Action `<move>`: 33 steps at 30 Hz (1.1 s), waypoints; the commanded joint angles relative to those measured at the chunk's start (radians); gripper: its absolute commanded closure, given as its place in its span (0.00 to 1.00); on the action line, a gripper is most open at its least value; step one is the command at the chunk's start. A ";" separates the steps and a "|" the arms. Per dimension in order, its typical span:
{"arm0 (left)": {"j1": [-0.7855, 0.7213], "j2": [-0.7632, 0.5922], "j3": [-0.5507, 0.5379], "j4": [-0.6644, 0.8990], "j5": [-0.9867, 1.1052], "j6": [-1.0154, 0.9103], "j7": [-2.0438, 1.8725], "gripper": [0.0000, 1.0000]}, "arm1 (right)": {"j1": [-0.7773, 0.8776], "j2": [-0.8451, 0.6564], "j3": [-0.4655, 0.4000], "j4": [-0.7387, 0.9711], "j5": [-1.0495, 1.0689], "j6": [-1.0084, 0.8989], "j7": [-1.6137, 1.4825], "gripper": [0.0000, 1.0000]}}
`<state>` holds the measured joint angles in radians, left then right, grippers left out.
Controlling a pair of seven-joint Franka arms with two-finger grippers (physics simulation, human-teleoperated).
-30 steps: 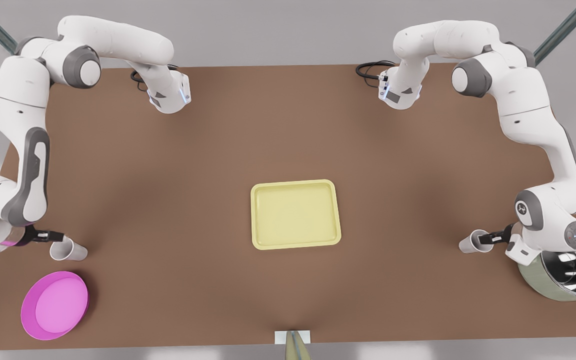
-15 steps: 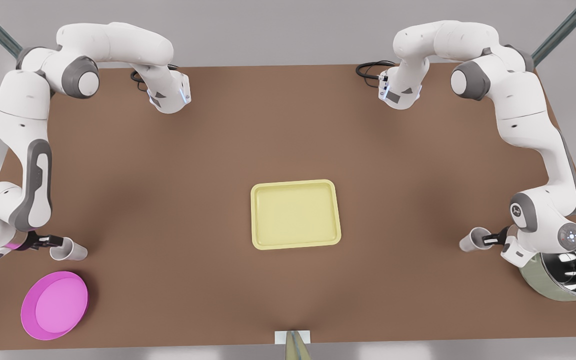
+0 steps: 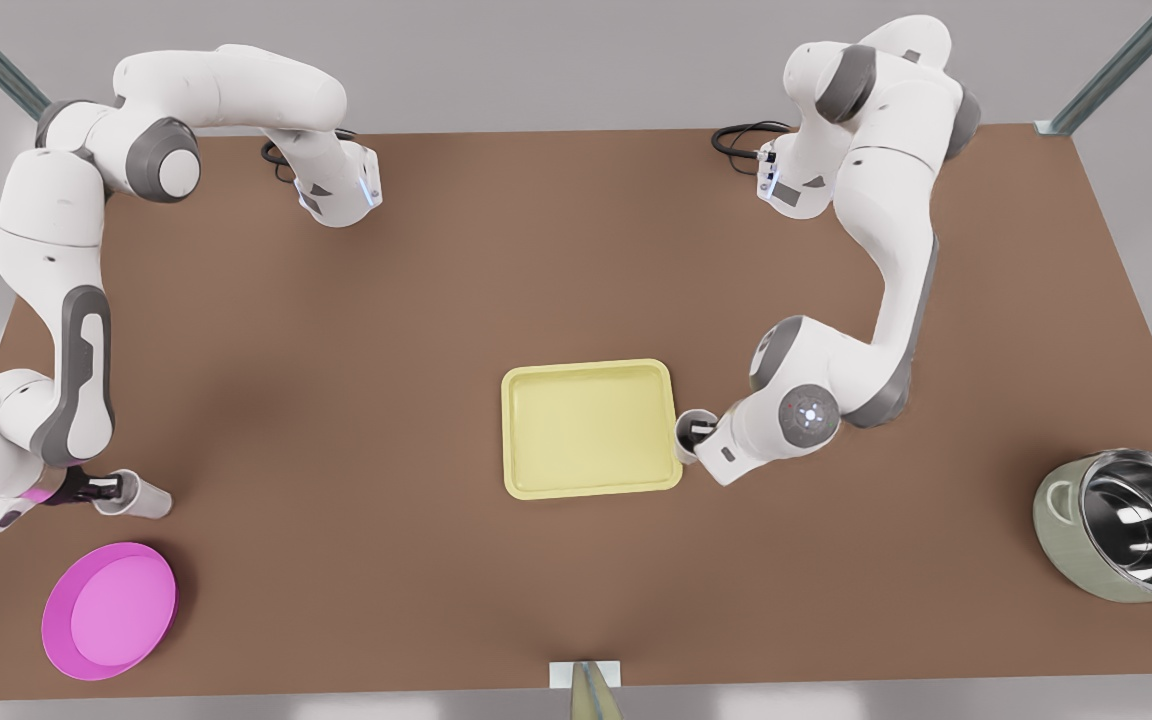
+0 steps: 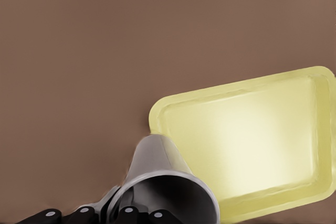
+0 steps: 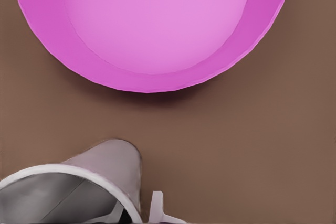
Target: Use both arms to respectively pick up the white IKEA cups from the middle-left and middle-right positions, then place the white IKEA cups onto the middle-middle tray, ensuring that the cups remain upright and do not tip over
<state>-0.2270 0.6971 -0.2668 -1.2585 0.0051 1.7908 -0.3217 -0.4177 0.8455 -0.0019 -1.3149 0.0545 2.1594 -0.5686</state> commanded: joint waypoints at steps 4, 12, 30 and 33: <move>-0.077 0.061 -0.014 0.001 -0.004 0.168 -0.709 0.79 | 0.002 -0.020 0.017 -0.020 -0.004 -0.032 -0.145 0.79; -0.083 0.142 -0.012 -0.004 -0.004 0.236 -0.701 0.79 | 0.180 -0.273 0.191 -0.285 0.053 -0.231 0.308 0.79; -0.028 -0.008 -0.042 -0.009 -0.004 -0.079 -0.674 0.00 | 0.952 -0.186 0.186 -0.256 -0.030 0.229 1.774 0.79; 0.032 -0.162 -0.042 -0.012 0.064 -0.361 -0.416 0.00 | 0.955 -0.137 0.186 -0.230 -0.039 0.243 1.802 0.79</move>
<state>-0.2108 0.5717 -0.3079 -1.2702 0.0290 1.7233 -0.8571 0.5357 0.7007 0.1840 -1.5505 0.0257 2.3382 0.4706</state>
